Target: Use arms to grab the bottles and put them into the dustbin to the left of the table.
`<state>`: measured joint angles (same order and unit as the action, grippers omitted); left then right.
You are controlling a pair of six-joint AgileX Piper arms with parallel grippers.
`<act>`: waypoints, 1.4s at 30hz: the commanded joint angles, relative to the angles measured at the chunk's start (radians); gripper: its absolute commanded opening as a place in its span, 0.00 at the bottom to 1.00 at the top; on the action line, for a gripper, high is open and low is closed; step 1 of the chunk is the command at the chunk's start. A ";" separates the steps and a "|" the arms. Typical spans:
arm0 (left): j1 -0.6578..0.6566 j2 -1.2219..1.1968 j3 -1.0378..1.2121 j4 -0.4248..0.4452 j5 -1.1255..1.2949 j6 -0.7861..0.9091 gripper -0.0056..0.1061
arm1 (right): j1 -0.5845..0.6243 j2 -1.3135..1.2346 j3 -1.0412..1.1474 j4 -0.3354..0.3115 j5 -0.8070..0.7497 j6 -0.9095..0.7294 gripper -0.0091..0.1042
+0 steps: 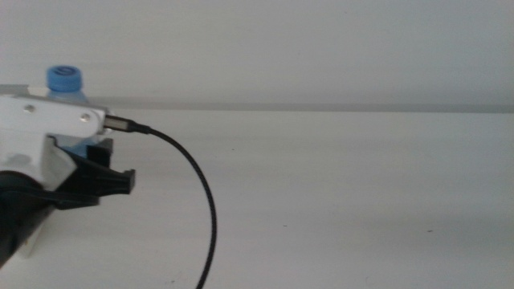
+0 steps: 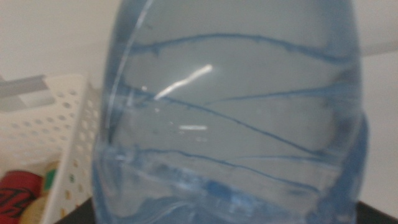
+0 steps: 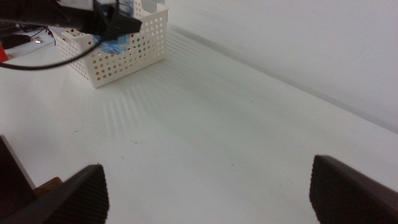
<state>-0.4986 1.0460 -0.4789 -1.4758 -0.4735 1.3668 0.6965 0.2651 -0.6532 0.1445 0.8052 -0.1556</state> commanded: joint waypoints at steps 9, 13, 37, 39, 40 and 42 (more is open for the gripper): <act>0.001 -0.085 -0.006 -0.088 -0.038 0.091 0.03 | 0.000 -0.004 0.003 -0.002 -0.010 0.002 0.84; 0.001 -0.085 -0.006 -0.090 -0.038 0.117 0.03 | 0.000 -0.004 0.003 -0.002 -0.010 0.002 0.84; 0.001 -0.085 -0.006 0.040 0.050 -0.110 0.03 | 0.000 -0.004 0.003 -0.002 -0.010 0.002 0.84; 0.001 -0.085 -0.006 0.062 0.050 -0.124 0.03 | 0.000 -0.004 0.003 -0.002 -0.010 0.002 0.84; 0.001 -0.085 -0.004 0.114 0.057 -0.170 0.03 | 0.000 -0.004 0.003 -0.002 -0.010 0.002 0.84; 0.001 -0.085 -0.004 0.278 0.103 -0.327 0.03 | 0.000 -0.004 0.003 -0.002 -0.010 0.002 0.84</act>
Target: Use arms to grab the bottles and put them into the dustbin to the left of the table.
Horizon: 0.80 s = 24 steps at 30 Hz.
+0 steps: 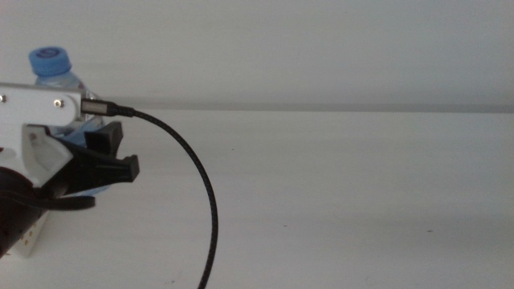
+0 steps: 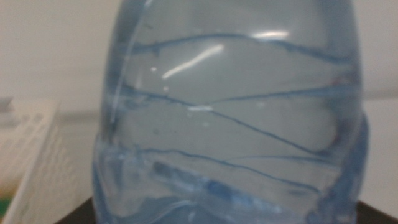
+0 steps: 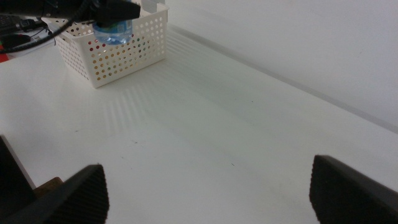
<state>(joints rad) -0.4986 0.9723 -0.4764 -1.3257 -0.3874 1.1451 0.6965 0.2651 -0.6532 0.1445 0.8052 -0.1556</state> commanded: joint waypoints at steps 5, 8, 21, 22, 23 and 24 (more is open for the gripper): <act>0.011 -0.011 -0.007 0.500 0.098 -0.491 0.03 | 0.000 -0.004 0.003 -0.002 -0.010 0.002 0.84; 0.059 -0.011 -0.013 0.670 0.161 -0.643 0.05 | 0.000 -0.004 0.003 -0.002 -0.010 0.002 0.84; 0.452 0.023 -0.408 1.078 1.054 -0.897 0.24 | 0.000 -0.004 0.003 -0.002 -0.010 0.002 0.84; 0.481 0.042 -0.444 1.060 1.103 -0.856 0.24 | 0.000 -0.004 0.003 -0.002 -0.010 0.002 0.84; 0.509 0.063 -0.480 1.032 1.139 -0.817 0.24 | 0.000 -0.004 0.003 -0.002 -0.010 0.002 0.84; 0.532 0.084 -0.507 1.008 1.161 -0.787 0.24 | 0.000 -0.004 0.003 -0.002 -0.010 0.002 0.84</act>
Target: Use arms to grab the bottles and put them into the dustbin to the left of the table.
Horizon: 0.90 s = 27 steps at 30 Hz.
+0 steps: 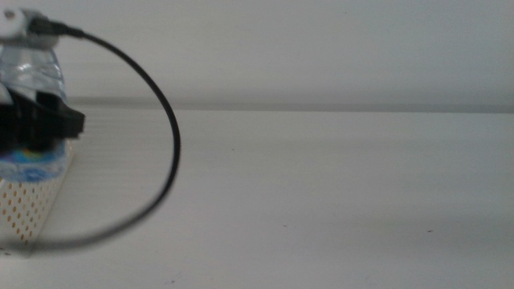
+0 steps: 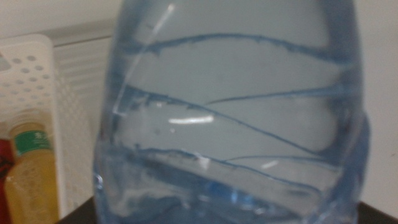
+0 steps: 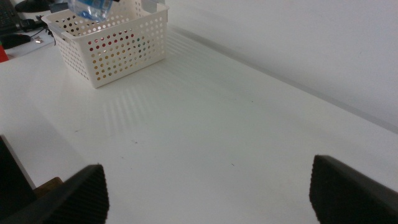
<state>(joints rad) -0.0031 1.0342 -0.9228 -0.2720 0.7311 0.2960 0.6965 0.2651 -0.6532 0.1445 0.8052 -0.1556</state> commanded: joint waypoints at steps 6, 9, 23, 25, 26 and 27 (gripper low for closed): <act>0.216 0.241 -0.274 -0.085 0.261 0.212 0.24 | 0.000 -0.004 0.003 -0.002 -0.010 0.002 0.84; 0.312 0.343 -0.372 -0.087 0.355 0.273 0.24 | 0.000 -0.004 0.003 -0.002 -0.010 0.002 0.84; 0.494 0.798 -0.628 -0.049 0.424 0.439 0.24 | 0.000 -0.004 0.003 -0.002 -0.010 0.002 0.84; 0.504 0.826 -0.628 -0.038 0.413 0.439 0.24 | 0.000 -0.004 0.003 -0.002 -0.010 0.002 0.84; 0.509 0.841 -0.628 -0.019 0.406 0.436 0.24 | 0.000 -0.004 0.003 -0.002 -0.010 0.002 0.84; 0.509 0.849 -0.628 -0.003 0.404 0.433 0.24 | 0.000 -0.004 0.003 -0.002 -0.010 0.002 0.84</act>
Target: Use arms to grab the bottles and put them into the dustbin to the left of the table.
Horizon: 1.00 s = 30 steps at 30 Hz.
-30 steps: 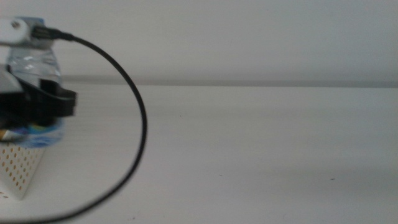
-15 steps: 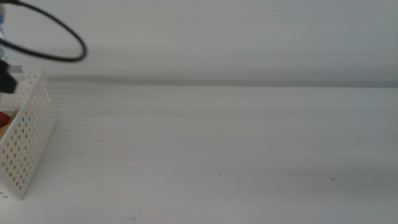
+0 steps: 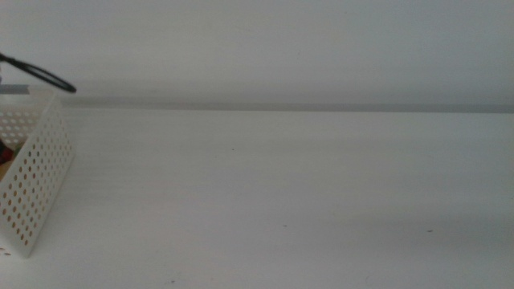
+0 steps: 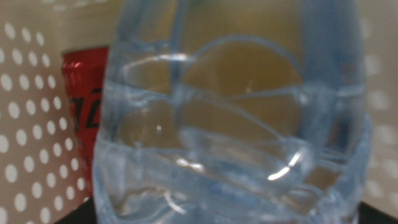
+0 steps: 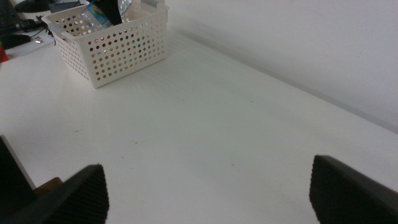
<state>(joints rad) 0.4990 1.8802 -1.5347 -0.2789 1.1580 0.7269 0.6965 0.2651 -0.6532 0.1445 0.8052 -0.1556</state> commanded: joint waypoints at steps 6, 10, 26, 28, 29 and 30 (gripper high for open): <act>0.009 0.034 -0.016 0.046 -0.049 -0.051 0.39 | 0.000 -0.004 0.003 -0.002 -0.010 0.002 0.84; 0.009 0.044 -0.016 0.060 -0.049 -0.054 0.66 | 0.000 -0.004 0.003 -0.002 -0.010 0.002 0.84; -0.170 -0.279 -0.010 0.200 0.072 -0.350 0.89 | 0.000 -0.004 0.003 -0.002 -0.010 0.002 0.84; -0.229 -0.350 0.010 0.200 0.072 -0.396 0.89 | 0.000 -0.004 0.003 -0.002 -0.010 0.002 0.84; -0.265 -0.390 0.026 0.200 0.068 -0.399 0.89 | 0.000 -0.004 0.003 -0.002 -0.010 0.002 0.84; -0.300 -0.434 0.046 0.200 0.062 -0.399 0.89 | 0.000 -0.004 0.003 -0.002 -0.010 0.002 0.84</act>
<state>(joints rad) 0.2449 1.5072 -1.5130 -0.0756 1.2031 0.3588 0.6965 0.2651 -0.6532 0.1445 0.8052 -0.1556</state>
